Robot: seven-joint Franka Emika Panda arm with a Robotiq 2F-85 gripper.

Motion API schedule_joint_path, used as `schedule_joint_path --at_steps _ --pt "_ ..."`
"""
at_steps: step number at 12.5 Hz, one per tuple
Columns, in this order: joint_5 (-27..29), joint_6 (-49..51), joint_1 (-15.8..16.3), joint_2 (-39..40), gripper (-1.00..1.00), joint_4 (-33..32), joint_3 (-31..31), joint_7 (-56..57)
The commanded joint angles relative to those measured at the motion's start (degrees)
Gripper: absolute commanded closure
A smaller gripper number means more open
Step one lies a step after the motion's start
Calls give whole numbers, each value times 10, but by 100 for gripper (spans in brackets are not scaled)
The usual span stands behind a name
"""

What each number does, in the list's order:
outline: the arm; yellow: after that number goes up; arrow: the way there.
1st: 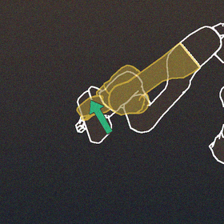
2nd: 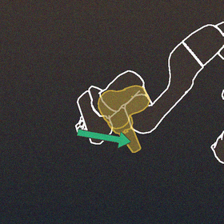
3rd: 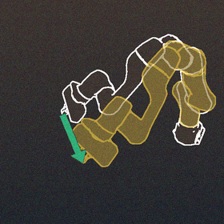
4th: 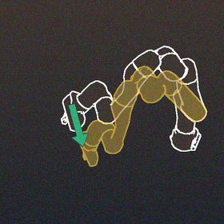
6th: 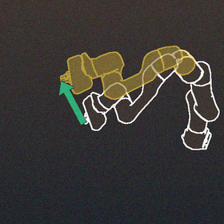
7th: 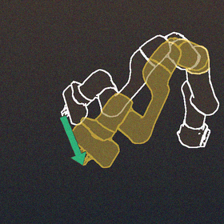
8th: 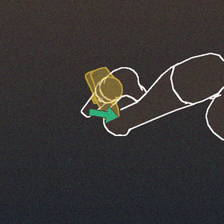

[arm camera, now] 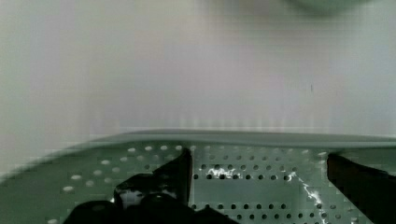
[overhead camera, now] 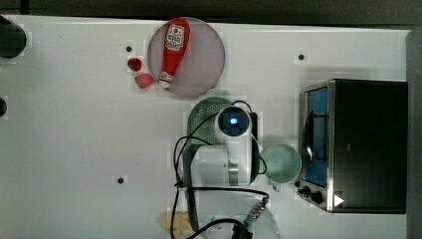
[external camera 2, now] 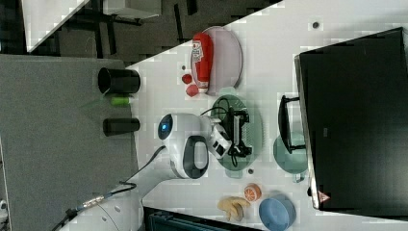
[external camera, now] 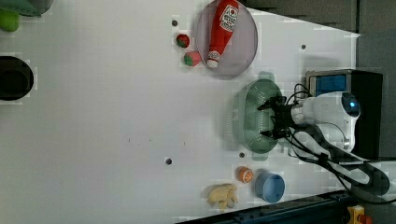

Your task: Drag strainer left to right.

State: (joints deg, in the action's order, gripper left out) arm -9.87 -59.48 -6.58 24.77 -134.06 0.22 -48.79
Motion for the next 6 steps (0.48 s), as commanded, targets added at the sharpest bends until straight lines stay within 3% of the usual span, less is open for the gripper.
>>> schedule_joint_path --at_steps 1,3,6 --pt "3 -15 -17 -10 -100 1 -20 44" --pt "3 -16 -17 -10 -100 0 -28 50" --pt "3 -16 -16 -26 -100 0 -20 159"
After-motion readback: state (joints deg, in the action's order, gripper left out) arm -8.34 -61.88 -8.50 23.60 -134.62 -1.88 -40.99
